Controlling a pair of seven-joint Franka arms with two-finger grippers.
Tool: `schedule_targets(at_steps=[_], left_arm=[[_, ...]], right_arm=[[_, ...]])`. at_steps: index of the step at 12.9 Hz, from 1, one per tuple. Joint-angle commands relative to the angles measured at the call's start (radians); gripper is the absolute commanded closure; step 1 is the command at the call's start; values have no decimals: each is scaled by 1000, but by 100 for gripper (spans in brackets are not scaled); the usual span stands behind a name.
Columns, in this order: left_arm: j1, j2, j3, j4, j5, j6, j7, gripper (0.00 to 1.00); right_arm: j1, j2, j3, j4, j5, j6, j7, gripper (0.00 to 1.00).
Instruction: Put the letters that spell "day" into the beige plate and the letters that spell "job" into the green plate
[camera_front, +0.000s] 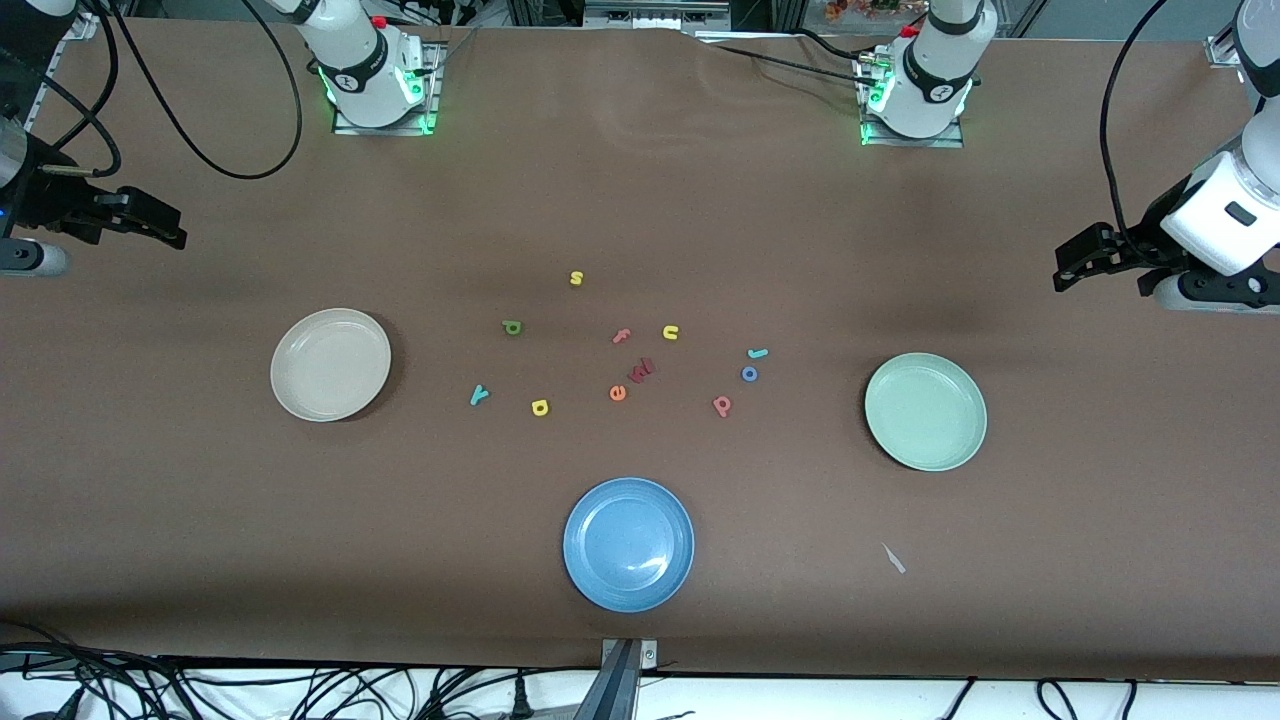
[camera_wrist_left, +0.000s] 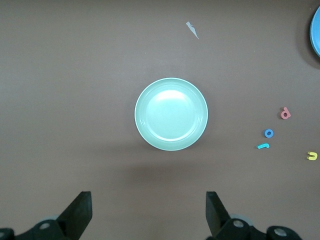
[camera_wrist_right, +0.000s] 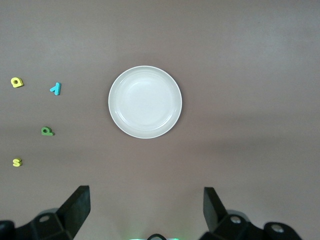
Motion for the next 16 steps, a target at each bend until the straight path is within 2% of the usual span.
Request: schedule_targets(at_steps=[1, 10, 16], left_arm=[[2, 8, -5, 23, 33, -21, 16, 0], [8, 10, -3, 23, 16, -24, 0, 0], [-50, 80, -29, 23, 27, -41, 7, 0]], right_arm=[[0, -2, -2, 4, -3, -16, -15, 0], [0, -2, 0, 4, 1, -16, -15, 0], [4, -2, 4, 3, 1, -30, -12, 0]])
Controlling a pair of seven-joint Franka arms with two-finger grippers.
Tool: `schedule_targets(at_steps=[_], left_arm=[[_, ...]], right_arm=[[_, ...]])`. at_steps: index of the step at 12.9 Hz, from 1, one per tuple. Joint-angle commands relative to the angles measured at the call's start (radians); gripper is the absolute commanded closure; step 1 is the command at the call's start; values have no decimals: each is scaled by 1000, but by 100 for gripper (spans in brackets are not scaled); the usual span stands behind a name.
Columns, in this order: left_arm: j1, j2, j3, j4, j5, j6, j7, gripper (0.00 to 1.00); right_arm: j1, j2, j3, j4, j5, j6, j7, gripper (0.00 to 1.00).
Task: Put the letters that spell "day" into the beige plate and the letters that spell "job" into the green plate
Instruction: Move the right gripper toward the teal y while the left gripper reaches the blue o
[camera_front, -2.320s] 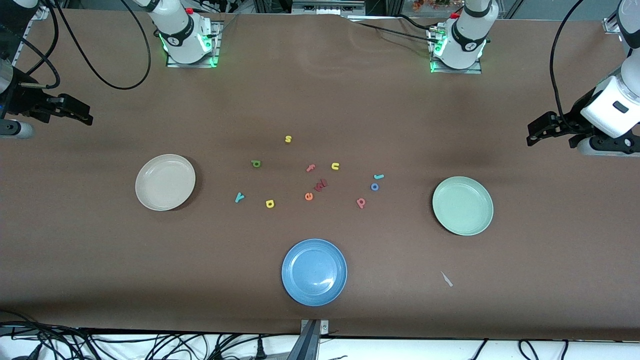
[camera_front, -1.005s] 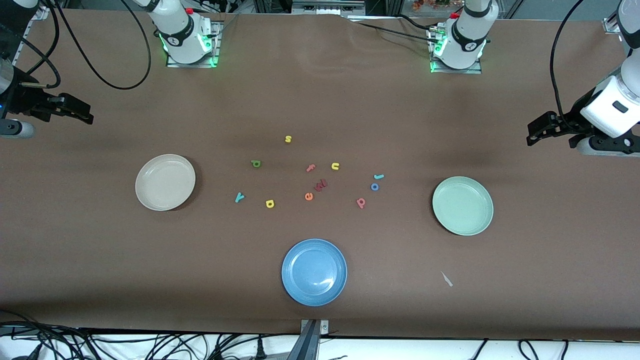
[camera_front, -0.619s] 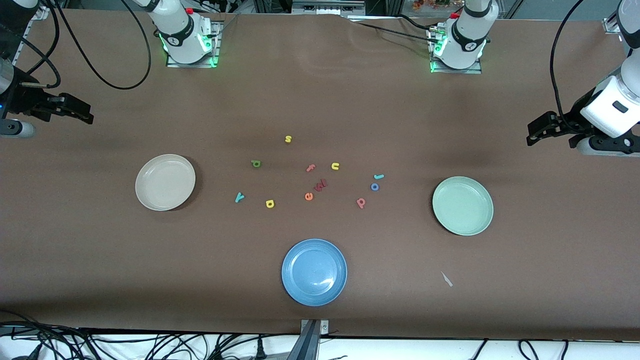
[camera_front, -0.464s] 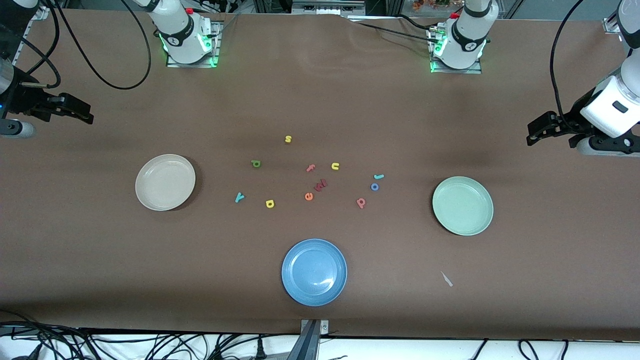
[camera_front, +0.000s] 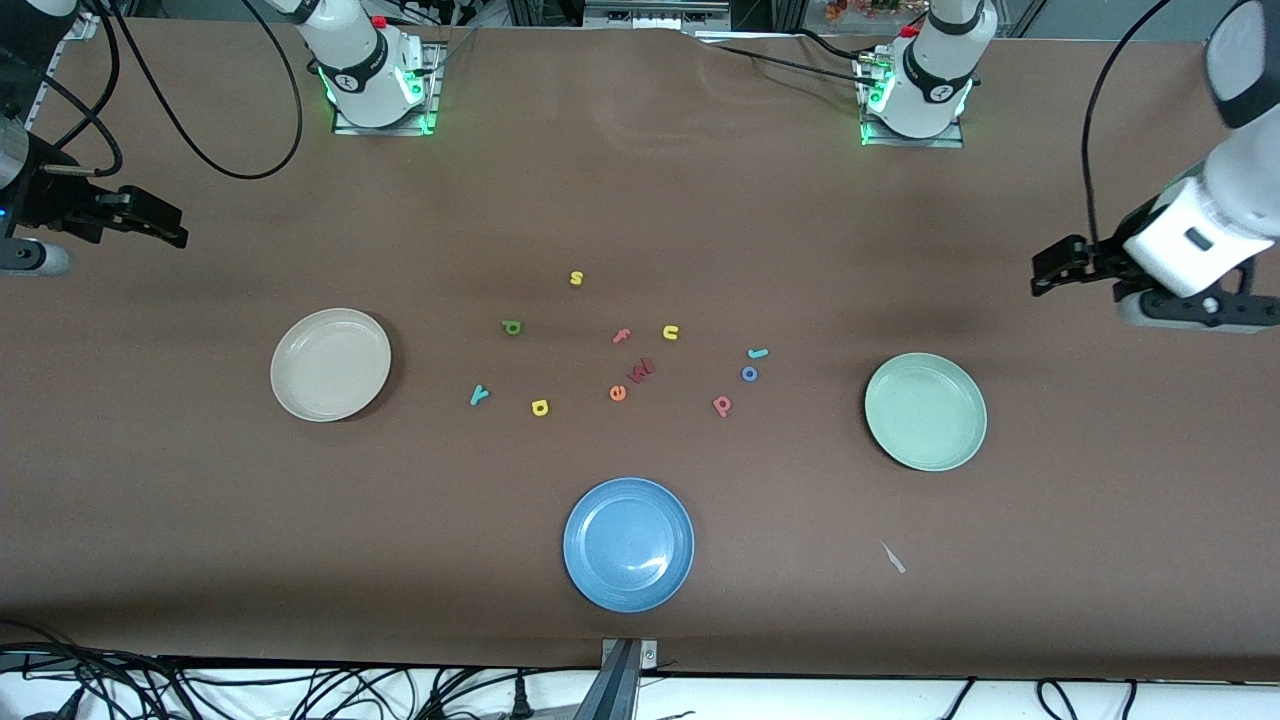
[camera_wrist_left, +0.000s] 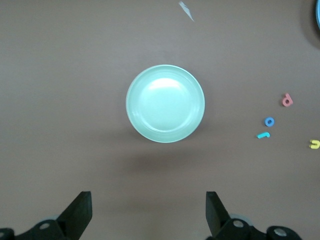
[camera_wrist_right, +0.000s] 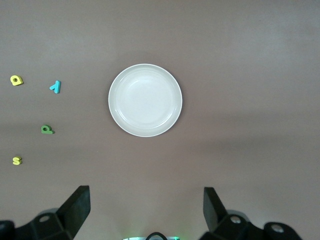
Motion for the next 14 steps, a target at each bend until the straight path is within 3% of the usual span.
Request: schedule_targets(at_steps=[1, 6, 8, 13, 14], left_arm=[[-38, 31, -15, 24, 21, -20, 7, 0], [-146, 109, -17, 29, 14, -11, 4, 0], [-194, 187, -17, 106, -5, -11, 0, 0], [-278, 346, -18, 185, -18, 30, 0, 0], [-300, 364, -17, 190, -42, 86, -2, 0]], right_arm=[[4, -2, 5, 2, 7, -26, -9, 0], [4, -2, 101, -15, 7, -38, 3, 0], [4, 8, 150, -17, 7, -40, 3, 0], [11, 68, 235, -20, 41, -86, 9, 0], [11, 76, 244, -23, 53, -78, 14, 0]])
